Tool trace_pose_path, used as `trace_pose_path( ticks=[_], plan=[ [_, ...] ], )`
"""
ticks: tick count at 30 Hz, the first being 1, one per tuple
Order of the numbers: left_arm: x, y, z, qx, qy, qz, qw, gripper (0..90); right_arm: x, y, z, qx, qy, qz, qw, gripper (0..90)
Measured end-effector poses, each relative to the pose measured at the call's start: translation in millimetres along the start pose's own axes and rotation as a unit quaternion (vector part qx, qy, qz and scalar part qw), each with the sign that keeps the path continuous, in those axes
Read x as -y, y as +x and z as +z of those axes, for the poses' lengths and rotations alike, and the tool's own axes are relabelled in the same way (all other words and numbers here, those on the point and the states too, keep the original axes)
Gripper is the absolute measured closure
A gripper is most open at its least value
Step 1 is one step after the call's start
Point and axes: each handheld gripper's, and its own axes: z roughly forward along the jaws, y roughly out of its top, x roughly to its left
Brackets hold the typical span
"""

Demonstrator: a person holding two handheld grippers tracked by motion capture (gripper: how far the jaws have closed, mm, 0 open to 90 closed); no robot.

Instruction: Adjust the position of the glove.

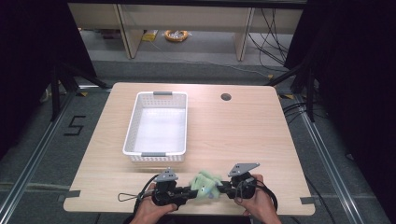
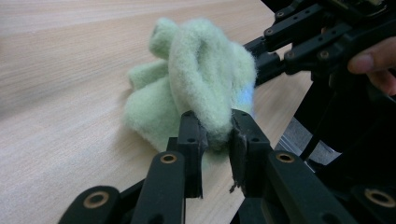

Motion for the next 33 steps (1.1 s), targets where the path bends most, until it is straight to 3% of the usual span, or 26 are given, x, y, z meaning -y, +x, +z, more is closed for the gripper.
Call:
trace_pose_path(
  ticks=[3, 4, 7, 9, 12, 16, 19, 20, 21, 22, 24, 25, 26, 29, 30, 32, 33],
  plan=[
    [0.2, -1.1, -0.2, -0.001, -0.001, -0.001, 1.0, 76.0, -2.2, 1.9, -4.7, -0.001, 0.016, -0.005, 0.9999, 81.5],
    [0.0, -1.1, -0.7, 0.003, 0.001, 0.001, 1.0, 76.1, -3.1, 1.0, -6.4, 0.002, 0.011, -0.019, 0.9998, 81.7],
    [-1.0, -4.3, -2.4, 0.006, -0.005, 0.003, 1.0, 76.7, -6.3, 2.1, -12.2, 0.011, 0.004, -0.013, 0.9998, 81.8],
    [-1.3, -7.2, -3.9, 0.009, -0.01, 0.004, 0.9999, 76.9, -10.0, 0.4, -17.1, 0.016, 0.0, -0.03, 0.9994, 81.8],
    [-0.9, -11.4, -4.6, 0.011, -0.016, 0.003, 0.9998, 77.0, -17.7, 1.6, -23.7, 0.013, 0.001, -0.036, 0.9993, 81.7],
    [2.7, -14.7, -2.7, 0.014, -0.016, -0.001, 0.9998, 77.4, -28.1, -0.2, -28.1, 0.021, 0.028, -0.057, 0.9978, 81.7],
    [6.6, -14.9, 0.6, 0.016, -0.013, -0.011, 0.9997, 77.8, -35.2, -3.6, -22.9, 0.02, 0.046, -0.063, 0.9968, 81.7],
    [7.9, -14.2, 1.2, 0.012, -0.011, -0.009, 0.9998, 77.8, -37.2, -6.7, -21.2, 0.014, 0.051, -0.079, 0.9954, 81.6],
    [9.0, -14.0, 2.2, 0.012, -0.012, -0.013, 0.9998, 78.0, -38.1, -6.2, -19.4, 0.021, 0.059, -0.065, 0.9959, 81.6],
    [9.8, -13.8, 3.1, 0.011, -0.011, -0.017, 0.9997, 78.0, -39.8, -7.9, -17.8, 0.017, 0.063, -0.075, 0.9951, 81.5],
    [11.7, -13.2, 4.3, 0.009, -0.006, -0.018, 0.9998, 78.0, -40.6, -8.3, -13.3, 0.023, 0.078, -0.067, 0.9945, 81.3],
    [12.6, -13.1, 4.9, 0.012, -0.004, -0.018, 0.9997, 78.0, -41.6, -11.5, -10.3, 0.01, 0.074, -0.092, 0.9929, 80.9],
    [14.1, -13.1, 5.9, 0.013, -0.002, -0.018, 0.9998, 78.0, -41.9, -12.2, -9.0, 0.012, 0.076, -0.095, 0.9925, 80.3],
    [15.9, -12.5, 6.8, 0.013, 0.001, -0.021, 0.9997, 77.1, -41.5, -11.1, -4.0, 0.018, 0.076, -0.09, 0.9929, 74.7],
    [16.2, -11.7, 7.1, 0.011, 0.001, -0.023, 0.9997, 76.5, -42.3, -13.1, -2.7, 0.012, 0.075, -0.102, 0.9919, 72.3],
    [17.1, -9.1, 7.0, 0.009, 0.009, -0.025, 0.9996, 74.8, -41.4, -14.2, 1.1, 0.027, 0.068, -0.1, 0.9923, 69.4],
    [18.0, -8.7, 6.6, 0.01, 0.012, -0.026, 0.9995, 74.5, -40.6, -13.4, 0.4, 0.028, 0.075, -0.085, 0.9931, 69.3]
  ],
)
